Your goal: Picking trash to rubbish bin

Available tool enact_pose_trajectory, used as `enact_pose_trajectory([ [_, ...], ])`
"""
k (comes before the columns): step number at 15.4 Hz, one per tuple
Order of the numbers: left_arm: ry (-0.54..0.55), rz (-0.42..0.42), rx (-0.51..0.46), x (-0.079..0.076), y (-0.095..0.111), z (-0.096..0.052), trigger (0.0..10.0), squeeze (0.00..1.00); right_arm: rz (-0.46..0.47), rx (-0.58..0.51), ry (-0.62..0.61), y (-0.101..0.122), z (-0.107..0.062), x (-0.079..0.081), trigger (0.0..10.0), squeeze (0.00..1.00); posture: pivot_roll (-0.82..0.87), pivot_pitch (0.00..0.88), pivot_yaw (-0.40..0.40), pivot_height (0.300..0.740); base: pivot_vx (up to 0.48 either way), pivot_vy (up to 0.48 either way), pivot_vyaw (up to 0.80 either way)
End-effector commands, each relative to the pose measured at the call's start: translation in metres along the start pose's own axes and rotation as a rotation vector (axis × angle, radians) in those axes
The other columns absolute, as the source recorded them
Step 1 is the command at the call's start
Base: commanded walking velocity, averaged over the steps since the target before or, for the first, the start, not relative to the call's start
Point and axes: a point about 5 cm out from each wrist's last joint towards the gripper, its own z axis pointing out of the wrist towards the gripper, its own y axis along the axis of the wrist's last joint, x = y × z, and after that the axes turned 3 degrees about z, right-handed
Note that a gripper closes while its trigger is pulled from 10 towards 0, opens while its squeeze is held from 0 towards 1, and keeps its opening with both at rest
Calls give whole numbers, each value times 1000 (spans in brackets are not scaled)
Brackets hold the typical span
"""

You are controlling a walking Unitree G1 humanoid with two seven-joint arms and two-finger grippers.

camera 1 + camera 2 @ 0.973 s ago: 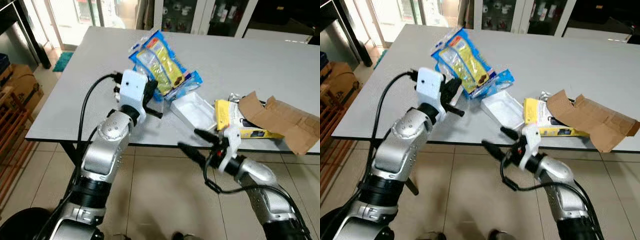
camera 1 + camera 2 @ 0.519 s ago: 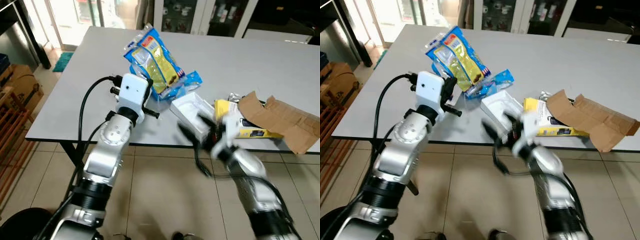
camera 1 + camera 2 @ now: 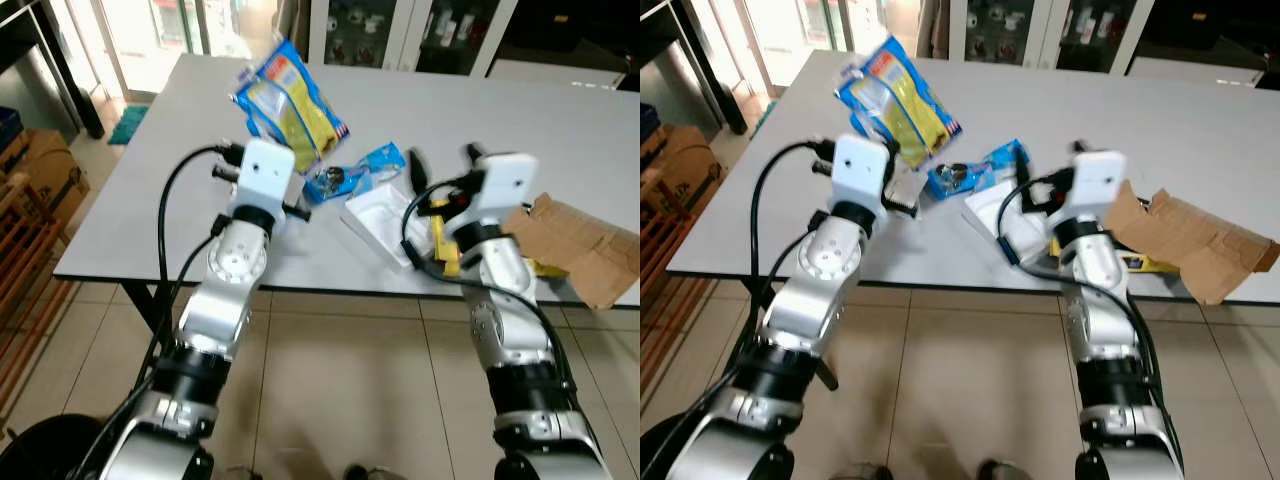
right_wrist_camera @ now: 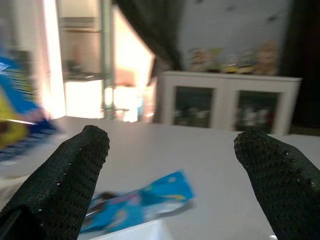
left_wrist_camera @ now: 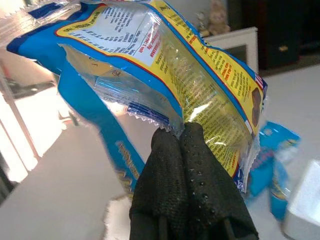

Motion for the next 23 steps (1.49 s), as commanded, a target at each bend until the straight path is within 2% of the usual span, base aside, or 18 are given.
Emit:
enact_pose_trajectory([
  [1,27,14,-6,4,0,2,10000,0,-29,-8,-65,1,0,-11,10000,0,-23,63,-64,740,0,0,0],
  [3,67,-18,3,18,-7,0,10000,0,-56,9,-99,-3,-2,-20,10000,0,-24,57,-65,740,0,0,0],
  [7,112,30,29,36,-22,-6,10000,0,-67,19,-165,-9,-7,-33,10000,0,-26,40,-67,740,0,0,0],
  [9,117,27,38,35,-25,-7,10000,0,-59,17,-168,-10,-6,-32,10000,0,-26,35,-68,740,0,0,0],
  [14,84,-6,6,22,-22,-7,10000,0,-39,22,-153,-13,-5,-27,10000,0,-27,24,-71,740,0,0,0],
  [23,86,-17,6,22,-22,-7,10000,0,-25,50,-149,-19,-6,-27,10000,0,-29,28,-73,740,0,0,0],
])
